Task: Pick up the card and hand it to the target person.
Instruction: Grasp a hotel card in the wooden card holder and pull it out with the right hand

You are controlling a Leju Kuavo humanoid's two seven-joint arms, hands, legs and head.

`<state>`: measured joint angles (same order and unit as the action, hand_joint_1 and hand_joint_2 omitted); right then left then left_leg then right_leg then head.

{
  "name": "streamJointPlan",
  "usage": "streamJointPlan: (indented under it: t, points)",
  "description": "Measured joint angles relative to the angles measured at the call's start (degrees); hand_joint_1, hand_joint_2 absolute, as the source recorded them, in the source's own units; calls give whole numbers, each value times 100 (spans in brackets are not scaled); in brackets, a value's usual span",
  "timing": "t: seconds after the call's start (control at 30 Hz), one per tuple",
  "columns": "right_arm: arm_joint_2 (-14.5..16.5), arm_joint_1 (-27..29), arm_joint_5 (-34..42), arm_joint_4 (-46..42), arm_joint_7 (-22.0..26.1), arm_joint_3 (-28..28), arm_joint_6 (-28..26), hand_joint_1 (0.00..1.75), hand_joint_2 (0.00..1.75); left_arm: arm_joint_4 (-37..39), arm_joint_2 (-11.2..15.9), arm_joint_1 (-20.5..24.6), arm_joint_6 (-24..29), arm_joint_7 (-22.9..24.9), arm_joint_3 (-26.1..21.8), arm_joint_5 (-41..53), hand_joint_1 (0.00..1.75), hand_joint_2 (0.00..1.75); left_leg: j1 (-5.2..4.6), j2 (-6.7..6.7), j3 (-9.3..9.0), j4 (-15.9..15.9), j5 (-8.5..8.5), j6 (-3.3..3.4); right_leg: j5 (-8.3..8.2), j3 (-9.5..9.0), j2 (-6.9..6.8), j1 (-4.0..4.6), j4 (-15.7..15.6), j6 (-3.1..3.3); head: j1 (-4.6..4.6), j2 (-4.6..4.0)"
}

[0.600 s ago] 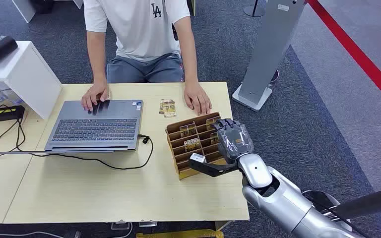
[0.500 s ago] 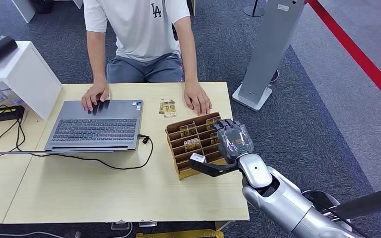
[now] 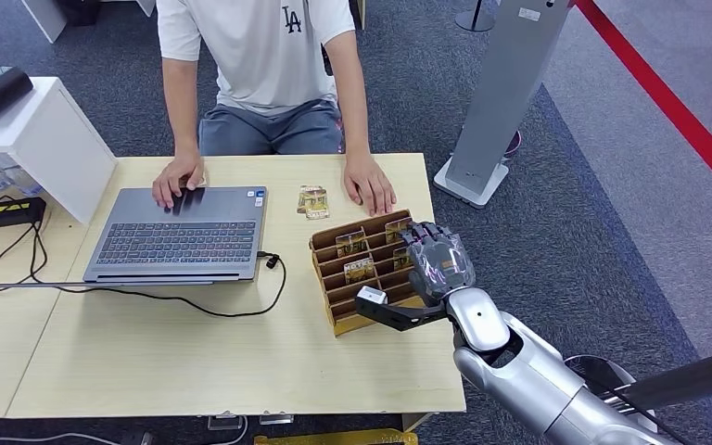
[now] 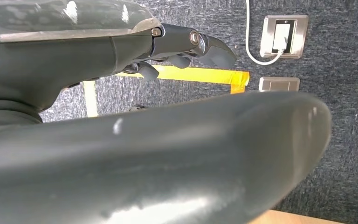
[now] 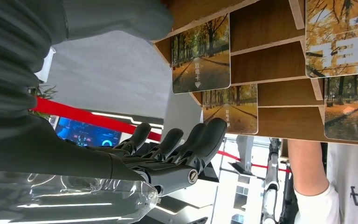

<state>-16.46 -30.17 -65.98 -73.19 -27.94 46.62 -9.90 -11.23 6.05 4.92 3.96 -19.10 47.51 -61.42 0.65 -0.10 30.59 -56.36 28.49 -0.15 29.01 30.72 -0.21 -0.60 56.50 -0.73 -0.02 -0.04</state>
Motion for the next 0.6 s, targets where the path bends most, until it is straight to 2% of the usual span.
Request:
streamJointPlan:
  t: [0.07,0.6]
  points:
    - [0,0,4,9,0,0,0,57,175,0,0,0,0,0,4,0,0,0,0,0,0,0,0,0,0,0,0,0,0,0,-1,0]
    - [0,-36,112,49,42,-2,3,115,175,0,0,1,9,0,57,-32,0,0,0,0,-2,0,0,0,0,-1,0,0,0,0,-1,0]
